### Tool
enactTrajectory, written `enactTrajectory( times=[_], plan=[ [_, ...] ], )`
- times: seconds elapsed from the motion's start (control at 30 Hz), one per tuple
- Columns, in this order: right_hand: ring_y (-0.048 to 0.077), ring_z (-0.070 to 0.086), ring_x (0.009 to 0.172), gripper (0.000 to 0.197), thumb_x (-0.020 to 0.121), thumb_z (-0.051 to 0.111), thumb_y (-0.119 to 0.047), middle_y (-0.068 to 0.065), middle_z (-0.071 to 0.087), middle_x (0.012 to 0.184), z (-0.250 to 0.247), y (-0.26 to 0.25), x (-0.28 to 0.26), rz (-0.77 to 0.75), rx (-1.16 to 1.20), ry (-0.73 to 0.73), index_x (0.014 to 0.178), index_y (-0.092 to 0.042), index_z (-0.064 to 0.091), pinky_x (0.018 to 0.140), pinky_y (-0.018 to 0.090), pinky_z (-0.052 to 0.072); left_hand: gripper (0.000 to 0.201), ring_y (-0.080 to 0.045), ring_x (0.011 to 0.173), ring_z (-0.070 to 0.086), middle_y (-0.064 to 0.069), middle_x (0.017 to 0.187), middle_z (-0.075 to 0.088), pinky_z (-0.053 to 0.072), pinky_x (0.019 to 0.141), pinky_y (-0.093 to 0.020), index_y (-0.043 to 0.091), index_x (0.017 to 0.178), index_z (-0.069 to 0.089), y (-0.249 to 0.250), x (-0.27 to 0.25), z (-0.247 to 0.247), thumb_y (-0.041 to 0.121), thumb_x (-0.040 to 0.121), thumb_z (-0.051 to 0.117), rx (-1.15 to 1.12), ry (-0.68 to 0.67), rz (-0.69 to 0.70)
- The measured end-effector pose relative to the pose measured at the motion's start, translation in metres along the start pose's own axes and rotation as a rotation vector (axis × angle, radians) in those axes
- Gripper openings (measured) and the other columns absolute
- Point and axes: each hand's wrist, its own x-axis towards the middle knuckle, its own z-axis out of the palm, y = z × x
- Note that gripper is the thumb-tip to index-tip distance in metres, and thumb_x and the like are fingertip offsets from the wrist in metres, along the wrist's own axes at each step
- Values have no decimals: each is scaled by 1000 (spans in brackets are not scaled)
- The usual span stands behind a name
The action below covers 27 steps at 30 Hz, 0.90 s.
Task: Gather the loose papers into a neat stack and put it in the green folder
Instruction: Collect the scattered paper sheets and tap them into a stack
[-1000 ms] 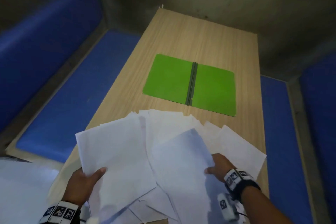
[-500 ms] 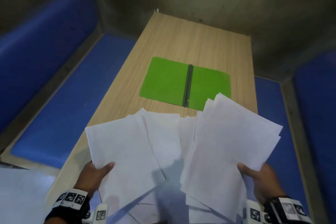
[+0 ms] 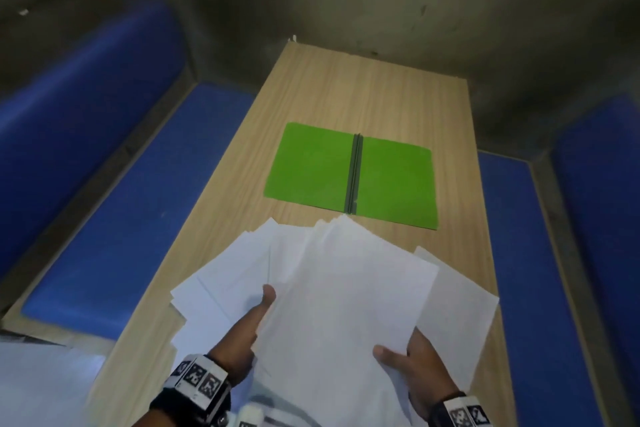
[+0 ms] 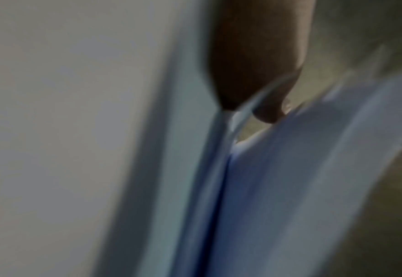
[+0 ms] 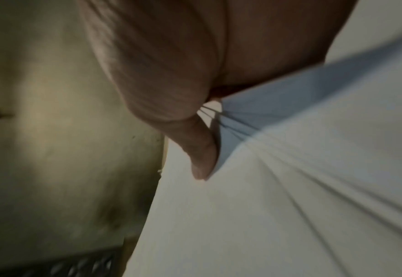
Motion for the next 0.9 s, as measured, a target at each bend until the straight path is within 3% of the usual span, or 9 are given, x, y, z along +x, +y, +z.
enactTrajectory(
  times=[0.07,0.13,0.3,0.4,0.5,0.6,0.73,0.83,0.9],
  plan=[
    [17,67,104,53,69,81,-6,-3,74,107,1,-10,-2,-158,-232,104,118,-15,62,87,26,54,60,-23,105,69,0,109,76,49,96,-41,24,115,68,15,-2,2,68,78,54,26,-20,-2],
    [13,69,95,35,74,76,-1,-9,75,96,5,-28,-6,-322,-311,226,105,-13,66,73,11,53,61,-26,106,70,-6,115,74,52,94,-46,20,119,68,30,-1,3,59,73,73,152,-78,114],
    [-23,59,82,26,75,79,-16,-39,67,83,14,-64,-9,-534,-383,273,95,-27,66,68,0,42,48,-13,95,73,5,101,77,58,85,-42,26,108,72,58,5,14,37,65,90,430,80,413],
    [-19,60,89,44,64,83,-39,-35,68,92,14,-68,-3,-495,-320,259,104,-30,65,77,10,46,52,-18,98,72,-2,104,77,57,84,-43,18,111,70,58,12,19,25,64,92,386,59,472],
    [11,67,96,38,65,84,-25,-12,71,97,17,-62,9,-518,-293,296,99,-20,66,88,33,54,44,-20,93,72,-8,99,75,57,79,-36,11,104,70,48,25,25,14,65,90,457,40,542],
    [26,69,97,38,69,84,-10,6,73,100,23,-65,13,-535,-208,323,103,-8,68,89,54,53,36,-15,82,72,-4,90,77,54,68,-24,10,95,73,46,30,42,11,64,90,407,71,549],
    [28,69,95,40,74,81,-22,14,70,100,23,-70,10,-574,-147,367,104,-2,64,86,55,53,32,-9,72,70,-1,83,77,52,61,-20,11,91,73,44,34,46,14,64,90,334,147,568],
    [25,63,111,78,57,85,-53,8,66,117,26,-60,6,-502,-93,409,119,-13,58,98,53,48,36,-18,83,73,-1,88,78,54,66,-22,10,95,73,35,37,42,13,63,90,357,95,539],
    [25,61,112,83,57,80,-62,7,65,117,27,-59,3,-540,-30,430,119,-12,56,100,51,46,45,-16,87,74,3,90,79,55,66,-21,15,98,72,32,33,43,19,58,92,293,110,550]
  ],
)
